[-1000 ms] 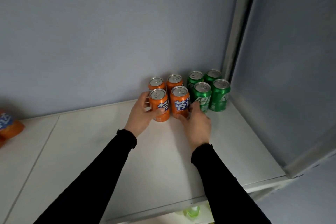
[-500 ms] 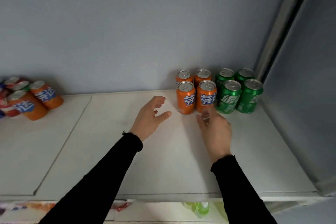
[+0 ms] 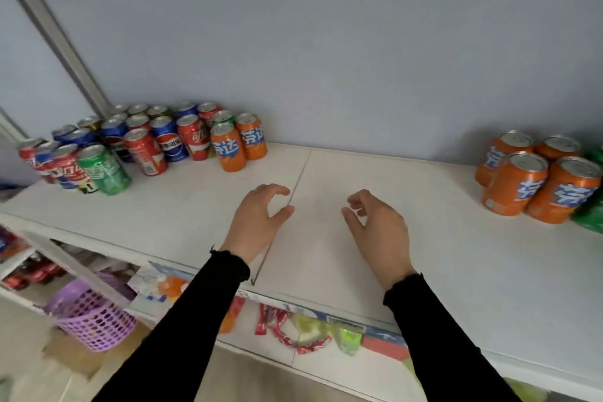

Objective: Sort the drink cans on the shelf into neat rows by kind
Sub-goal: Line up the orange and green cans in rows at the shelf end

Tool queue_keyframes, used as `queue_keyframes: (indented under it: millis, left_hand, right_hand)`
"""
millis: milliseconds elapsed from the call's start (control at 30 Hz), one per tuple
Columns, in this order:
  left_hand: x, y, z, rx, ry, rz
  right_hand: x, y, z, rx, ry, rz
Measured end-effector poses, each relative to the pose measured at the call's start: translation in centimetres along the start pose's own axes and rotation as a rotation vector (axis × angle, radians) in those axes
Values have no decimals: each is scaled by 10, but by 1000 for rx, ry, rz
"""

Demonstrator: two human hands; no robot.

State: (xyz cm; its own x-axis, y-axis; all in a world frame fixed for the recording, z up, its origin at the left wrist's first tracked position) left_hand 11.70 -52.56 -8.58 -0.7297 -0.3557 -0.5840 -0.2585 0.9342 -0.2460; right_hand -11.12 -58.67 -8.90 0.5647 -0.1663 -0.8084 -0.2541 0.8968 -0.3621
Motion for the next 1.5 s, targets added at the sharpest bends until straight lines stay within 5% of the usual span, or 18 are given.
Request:
queue_keyframes:
  millis: [433, 1100, 1500]
  left_hand:
    - [-141, -34, 106, -69, 151, -41]
    - [-123, -160, 144, -83, 412, -71]
    - [-141, -156, 165, -83, 470, -20]
  right_hand:
    - [106, -43, 151, 73, -261, 128]
    - [200, -173, 150, 179, -576, 231]
    - [217, -179, 163, 301, -560, 67]
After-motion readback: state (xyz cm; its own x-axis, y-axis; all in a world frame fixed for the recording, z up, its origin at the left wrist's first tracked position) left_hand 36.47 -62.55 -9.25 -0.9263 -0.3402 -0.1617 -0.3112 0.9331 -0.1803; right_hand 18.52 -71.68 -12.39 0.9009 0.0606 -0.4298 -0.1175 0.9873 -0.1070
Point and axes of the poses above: each hand's wrist, its own y-axis away from the middle knuckle, its own x-axis out of the palm, z = x × y, the point moved 9 cm from there along -y, towards the middle knuckle, and after that the axes turned 11 degrees about y, right-handed, at the moved point
